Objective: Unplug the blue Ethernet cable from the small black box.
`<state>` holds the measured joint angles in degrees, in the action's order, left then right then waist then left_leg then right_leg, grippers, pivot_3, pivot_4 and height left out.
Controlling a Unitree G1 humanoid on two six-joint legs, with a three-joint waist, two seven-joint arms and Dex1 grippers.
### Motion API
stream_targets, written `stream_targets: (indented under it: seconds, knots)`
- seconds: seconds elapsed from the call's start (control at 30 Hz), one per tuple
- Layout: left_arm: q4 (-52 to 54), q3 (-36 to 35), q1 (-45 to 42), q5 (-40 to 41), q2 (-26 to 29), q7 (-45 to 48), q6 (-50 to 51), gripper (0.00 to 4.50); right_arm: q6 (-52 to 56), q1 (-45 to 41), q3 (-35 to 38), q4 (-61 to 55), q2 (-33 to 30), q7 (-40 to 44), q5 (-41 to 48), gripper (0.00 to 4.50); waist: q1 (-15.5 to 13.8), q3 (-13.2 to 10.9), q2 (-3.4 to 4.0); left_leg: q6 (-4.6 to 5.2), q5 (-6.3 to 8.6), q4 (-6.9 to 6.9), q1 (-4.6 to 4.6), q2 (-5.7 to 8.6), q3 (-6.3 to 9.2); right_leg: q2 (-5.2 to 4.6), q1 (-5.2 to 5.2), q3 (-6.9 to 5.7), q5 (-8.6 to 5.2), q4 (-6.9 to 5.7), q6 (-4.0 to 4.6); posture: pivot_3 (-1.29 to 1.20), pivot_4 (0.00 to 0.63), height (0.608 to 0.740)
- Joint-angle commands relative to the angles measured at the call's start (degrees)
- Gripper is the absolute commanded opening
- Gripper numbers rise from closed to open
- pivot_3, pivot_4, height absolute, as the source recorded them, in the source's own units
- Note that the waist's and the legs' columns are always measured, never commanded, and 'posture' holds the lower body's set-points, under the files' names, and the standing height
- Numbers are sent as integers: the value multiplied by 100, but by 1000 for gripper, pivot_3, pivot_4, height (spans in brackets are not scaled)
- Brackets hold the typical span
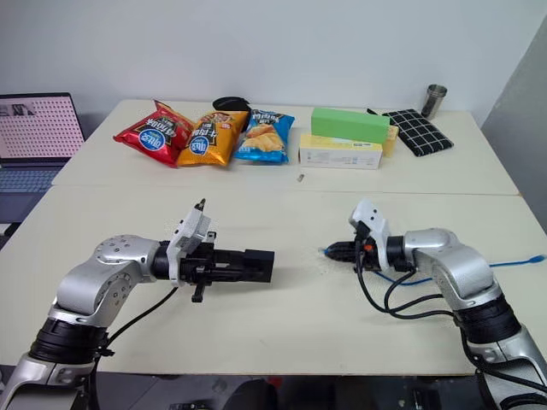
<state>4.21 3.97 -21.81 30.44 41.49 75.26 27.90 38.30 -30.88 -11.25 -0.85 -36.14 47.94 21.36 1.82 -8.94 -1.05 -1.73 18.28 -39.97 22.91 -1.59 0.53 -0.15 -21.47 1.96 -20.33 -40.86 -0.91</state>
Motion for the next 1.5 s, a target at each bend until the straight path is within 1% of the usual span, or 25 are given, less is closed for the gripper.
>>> stream_targets:
  seconds: [0.03, 0.07, 0.2, 0.27, 0.3, 0.33, 0.4, 0.53, 0.6, 0.77, 0.87, 0.97, 1.03, 1.1, 1.17, 1.37, 1.5]
  knots:
    - [90, -134, -90, -40, -73, -205, -128, 794, -1140, -594, 179, 1399, 368, -1729, -1317, 419, 7, 0, 1, -13, -8, 0, 0, 0, -8, 0, -5, 6, 0, -5, 0, 0, 150, 740]
    - [74, -125, -114, -65, -100, -254, -139, 794, -1279, -645, 199, 1581, 406, -1796, -1410, 773, 5, 0, 1, -15, -9, -1, 0, 0, -11, 0, -8, 9, 0, -9, 0, 0, 150, 740]
    - [-36, -132, -181, -192, -183, -473, -230, 794, -1731, -765, 250, 1955, 457, -1780, -1640, 1676, -5, -1, 1, -16, -9, 4, 8, -2, -25, -1, -18, 16, 0, -3, 0, 0, 150, 740]
    - [-114, -180, -205, -247, -262, -653, -273, 794, -1801, -764, 326, 1906, 428, -1649, -1627, 2300, 4, -1, 1, -15, -9, 5, 11, -4, -38, -1, -24, 25, 0, -3, 0, 0, 150, 740]
    - [-169, -203, -217, -287, -311, -765, -311, 794, -1833, -752, 354, 1823, 392, -1560, -1607, 2511, 6, -1, 1, -15, -9, 5, 10, -4, -43, -1, -27, 30, 0, -5, 0, 0, 150, 740]
    - [-243, -232, -228, -347, -369, -898, -377, 794, -1855, -733, 388, 1693, 351, -1445, -1555, 2731, 6, -1, 1, -15, -9, 5, 10, -5, -46, -1, -28, 32, 0, -6, 0, 0, 150, 740]
    - [-446, -326, -265, -510, -540, -1299, -568, 794, -1776, -654, 465, 1210, 265, -1002, -1270, 3308, 4, -2, 3, -15, -9, 4, 8, -6, -46, 0, -29, 33, 0, -10, 0, 0, 150, 740]
    - [-1111, -533, -458, -1115, -971, -2435, -1255, 794, -1201, -398, 581, -257, 141, 82, -229, 4186, -13, -1, 2, -15, -8, 4, 9, -7, -44, -1, -30, 30, 0, -10, 0, 0, 150, 740]
    - [-1355, -595, -486, -1250, -1129, -2690, -1509, 794, -837, -334, 581, -876, 146, 273, 149, 4186, -12, -1, 1, -14, -8, 4, 10, -8, -42, 0, -29, 27, 0, -10, 0, 0, 150, 740]
    - [-2109, -723, -496, -1694, -1639, -3589, -2337, 794, -242, -429, 395, -1695, 377, 156, 454, 4186, -14, 0, -1, -14, -8, 1, 10, -7, -42, -2, -28, 27, 0, -11, 0, 0, 150, 740]
    - [-2620, -824, -525, -1907, -1955, -4161, -2864, 794, -76, -532, 251, -1851, 500, 89, 447, 4186, -14, 0, -1, -14, -8, 0, 9, -5, -42, -4, -28, 28, 0, -10, 0, 0, 150, 740]
    - [-3134, -900, -666, -2062, -2124, -4549, -3230, 794, -6, -579, 161, -1880, 559, 44, 390, 4186, -14, 1, -5, -14, -8, -1, 10, -5, -42, -5, -29, 26, 0, -11, 0, 0, 150, 740]
    - [-3366, -890, -705, -2148, -2179, -4704, -3379, 794, 22, -585, 124, -1893, 567, 7, 378, 4186, -17, 2, -5, -15, -8, -1, 9, -4, -41, -5, -28, 25, 0, -12, 0, 0, 150, 740]
    - [-3414, -896, -649, -2002, -2264, -4561, -3350, 794, 116, -614, 110, -1909, 618, -87, 387, 4186, -14, 3, -6, -15, -8, -1, 8, -4, -43, -5, -28, 27, 0, -13, 0, 0, 150, 740]
    - [-3360, -883, -553, -1972, -2251, -4444, -3371, 1498, 216, -651, 119, -1940, 663, -176, 408, 4231, -13, 3, -5, -15, -8, 0, 7, -5, -43, -5, -28, 25, 0, -13, 0, 0, 150, 740]
    - [-3093, -969, -237, -1922, -2128, -4280, -3235, 2594, 359, -624, 103, -2014, 640, -281, 379, 4231, -9, 3, -5, -15, -9, 0, 8, -6, -41, -5, -29, 24, 0, -13, 0, 0, 150, 740]
    - [-2442, -900, 237, -1925, -1935, -4148, -2906, 3346, 440, -527, 105, -2098, 608, -337, 378, 4231, 4, 3, -4, -15, -8, 3, 6, -7, -42, -5, -30, 25, 0, -13, 0, 0, 150, 740]
